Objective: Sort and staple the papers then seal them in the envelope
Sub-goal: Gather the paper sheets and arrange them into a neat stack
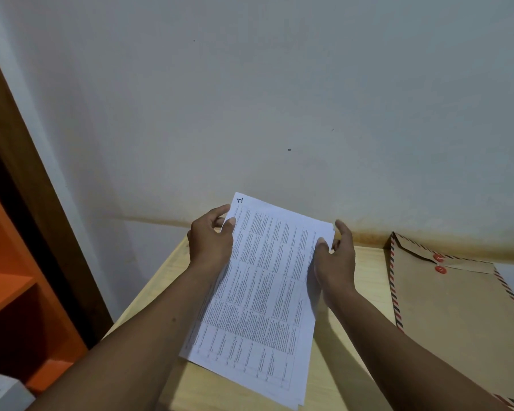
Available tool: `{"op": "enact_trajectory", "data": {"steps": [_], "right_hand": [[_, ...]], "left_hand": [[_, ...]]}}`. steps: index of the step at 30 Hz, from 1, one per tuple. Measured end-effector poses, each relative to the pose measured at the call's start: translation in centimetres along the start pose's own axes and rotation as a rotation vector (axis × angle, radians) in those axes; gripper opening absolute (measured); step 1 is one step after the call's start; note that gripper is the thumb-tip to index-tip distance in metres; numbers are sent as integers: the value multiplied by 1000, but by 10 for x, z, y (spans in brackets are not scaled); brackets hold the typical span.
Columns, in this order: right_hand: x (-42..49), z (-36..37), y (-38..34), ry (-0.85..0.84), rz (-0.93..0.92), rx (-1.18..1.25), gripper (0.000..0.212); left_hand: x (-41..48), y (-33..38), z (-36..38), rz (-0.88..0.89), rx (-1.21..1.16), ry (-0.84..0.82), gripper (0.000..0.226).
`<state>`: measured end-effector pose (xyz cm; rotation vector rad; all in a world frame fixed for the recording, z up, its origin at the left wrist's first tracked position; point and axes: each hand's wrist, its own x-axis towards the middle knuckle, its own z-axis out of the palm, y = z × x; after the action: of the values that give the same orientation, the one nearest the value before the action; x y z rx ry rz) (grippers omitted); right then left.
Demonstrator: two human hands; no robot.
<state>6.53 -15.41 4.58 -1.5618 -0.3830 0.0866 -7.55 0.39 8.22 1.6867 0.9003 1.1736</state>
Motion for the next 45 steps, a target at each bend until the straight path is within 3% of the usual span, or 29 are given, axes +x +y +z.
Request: {"op": "enact_trajectory", "data": {"steps": [2, 5, 9, 13, 19, 35, 45], "right_hand": [[0, -5, -6, -75, -95, -47, 55], [6, -8, -11, -111, -160, -134, 45], [12, -6, -16, -53, -96, -47, 23], [15, -4, -9, -27, -6, 12, 18], [17, -5, -9, -74, 145, 121, 24], [16, -5, -4, -132, 202, 45, 46], [13, -1, -8, -126, 221, 90, 34]], "left_hand": [[0, 2, 0, 9, -20, -10, 29], [2, 5, -1, 11, -51, -21, 28], [2, 6, -2, 11, -65, -38, 27], [2, 6, -3, -1, -75, -63, 27], [1, 6, -6, 5, -49, -58, 27], [-2, 6, -7, 30, -3, -95, 27], [-5, 11, 0, 31, -39, -121, 30]]}}
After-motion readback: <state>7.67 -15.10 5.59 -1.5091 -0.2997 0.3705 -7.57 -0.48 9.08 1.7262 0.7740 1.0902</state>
